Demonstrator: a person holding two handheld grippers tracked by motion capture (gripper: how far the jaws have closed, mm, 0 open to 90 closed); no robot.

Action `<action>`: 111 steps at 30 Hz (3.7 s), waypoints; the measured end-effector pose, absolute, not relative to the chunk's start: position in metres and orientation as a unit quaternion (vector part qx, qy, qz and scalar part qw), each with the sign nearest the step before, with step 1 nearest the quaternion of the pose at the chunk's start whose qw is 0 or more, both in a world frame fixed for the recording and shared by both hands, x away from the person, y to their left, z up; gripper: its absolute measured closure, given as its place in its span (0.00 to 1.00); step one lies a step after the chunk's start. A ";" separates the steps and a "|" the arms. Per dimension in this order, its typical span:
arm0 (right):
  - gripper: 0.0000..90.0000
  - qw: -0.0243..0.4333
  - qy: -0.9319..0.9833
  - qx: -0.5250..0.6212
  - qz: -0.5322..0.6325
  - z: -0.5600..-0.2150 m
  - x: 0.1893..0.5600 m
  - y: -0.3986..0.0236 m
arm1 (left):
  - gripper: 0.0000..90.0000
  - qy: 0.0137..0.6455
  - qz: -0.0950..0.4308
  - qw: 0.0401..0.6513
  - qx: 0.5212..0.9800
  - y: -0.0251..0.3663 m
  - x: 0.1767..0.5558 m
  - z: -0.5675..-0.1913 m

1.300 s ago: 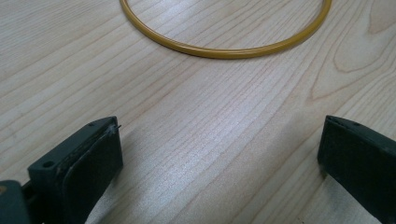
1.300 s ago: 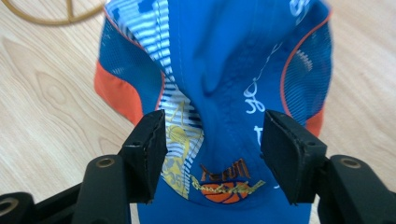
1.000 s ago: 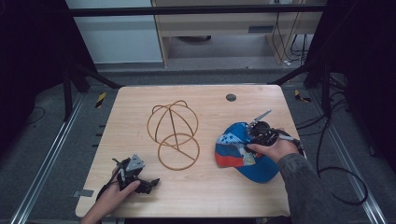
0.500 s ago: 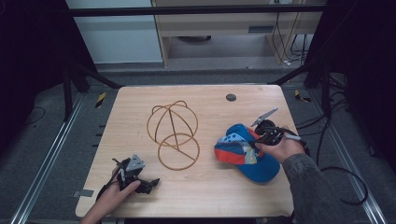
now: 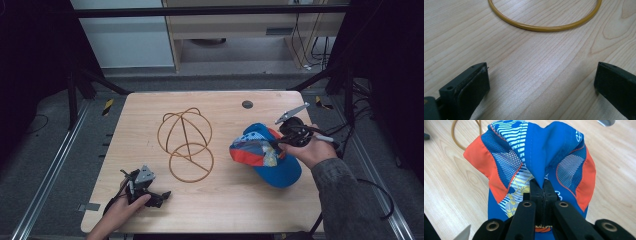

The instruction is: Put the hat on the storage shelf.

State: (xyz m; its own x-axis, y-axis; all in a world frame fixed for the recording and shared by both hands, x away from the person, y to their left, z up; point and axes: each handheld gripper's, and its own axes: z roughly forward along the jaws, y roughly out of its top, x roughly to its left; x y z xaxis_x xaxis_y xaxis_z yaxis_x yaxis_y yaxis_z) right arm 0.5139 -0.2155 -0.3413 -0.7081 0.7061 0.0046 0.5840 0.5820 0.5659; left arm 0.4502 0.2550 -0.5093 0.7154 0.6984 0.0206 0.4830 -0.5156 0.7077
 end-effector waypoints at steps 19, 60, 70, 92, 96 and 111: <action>1.00 0.143 0.870 0.357 0.308 -0.294 0.513 -0.220 | 0.00 0.346 0.155 0.353 0.855 0.255 0.450 -0.509; 1.00 0.179 0.858 0.243 0.415 -0.190 0.535 -0.095 | 0.00 0.347 0.154 0.351 0.856 0.255 0.450 -0.509; 1.00 0.168 0.873 0.218 0.402 -0.188 0.545 -0.054 | 0.00 0.346 0.155 0.351 0.856 0.255 0.450 -0.509; 1.00 0.147 0.894 0.194 0.376 -0.201 0.556 -0.011 | 0.00 0.347 0.155 0.353 0.855 0.255 0.450 -0.509; 1.00 0.142 0.898 0.191 0.371 -0.204 0.556 -0.005 | 0.00 0.348 0.155 0.352 0.855 0.255 0.450 -0.509; 1.00 0.136 0.915 0.170 0.340 -0.218 0.556 0.019 | 0.00 0.348 0.156 0.352 0.855 0.254 0.450 -0.509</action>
